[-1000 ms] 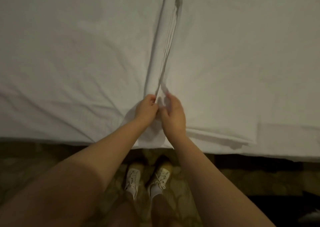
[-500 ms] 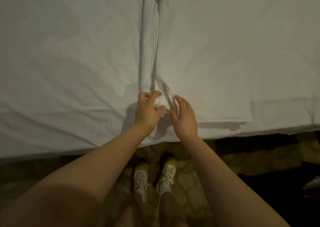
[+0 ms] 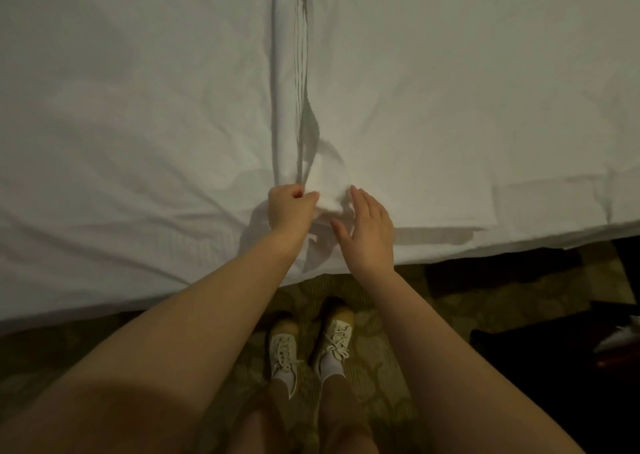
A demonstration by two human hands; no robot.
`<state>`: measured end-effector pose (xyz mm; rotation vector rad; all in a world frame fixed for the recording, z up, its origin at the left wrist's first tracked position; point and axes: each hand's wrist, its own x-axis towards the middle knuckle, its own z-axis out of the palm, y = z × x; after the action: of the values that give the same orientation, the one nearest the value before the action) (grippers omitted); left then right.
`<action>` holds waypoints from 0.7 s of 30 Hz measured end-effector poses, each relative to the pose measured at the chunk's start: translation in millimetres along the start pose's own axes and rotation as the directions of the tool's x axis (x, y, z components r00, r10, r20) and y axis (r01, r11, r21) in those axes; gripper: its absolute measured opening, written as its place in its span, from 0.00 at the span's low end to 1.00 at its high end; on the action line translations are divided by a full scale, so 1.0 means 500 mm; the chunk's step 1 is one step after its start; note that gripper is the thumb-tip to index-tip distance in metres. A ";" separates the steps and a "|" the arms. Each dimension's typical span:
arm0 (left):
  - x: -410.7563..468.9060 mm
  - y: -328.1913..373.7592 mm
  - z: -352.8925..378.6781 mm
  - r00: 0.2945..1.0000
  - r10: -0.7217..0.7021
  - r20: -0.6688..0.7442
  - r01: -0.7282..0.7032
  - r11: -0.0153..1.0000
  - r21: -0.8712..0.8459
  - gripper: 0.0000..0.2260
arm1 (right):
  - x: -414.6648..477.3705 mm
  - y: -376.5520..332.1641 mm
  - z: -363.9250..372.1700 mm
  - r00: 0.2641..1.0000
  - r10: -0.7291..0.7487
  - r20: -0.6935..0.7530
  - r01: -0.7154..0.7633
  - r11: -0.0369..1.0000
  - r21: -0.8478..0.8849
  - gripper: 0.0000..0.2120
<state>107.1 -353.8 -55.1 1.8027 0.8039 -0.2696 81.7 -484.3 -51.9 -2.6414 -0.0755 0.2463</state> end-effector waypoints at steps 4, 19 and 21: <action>-0.036 -0.089 -0.060 0.972 -0.227 -0.056 0.215 0.963 -0.166 0.12 | -0.015 0.011 -0.005 0.967 -0.115 0.227 0.167 0.960 -0.225 0.33; -0.020 -0.006 0.080 0.689 0.453 0.566 -0.704 0.604 0.374 0.22 | 0.046 0.197 -0.082 0.977 -0.032 0.210 0.060 0.990 -0.131 0.34; 0.007 -0.036 0.087 0.666 0.464 0.584 -0.746 0.431 0.507 0.27 | 0.051 0.227 -0.081 0.967 -0.089 0.240 0.131 0.977 -0.166 0.33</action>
<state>106.9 -388.4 -87.0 2.5534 -0.3830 -0.4453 115.3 -600.8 -74.3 -2.7638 -0.3370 0.5324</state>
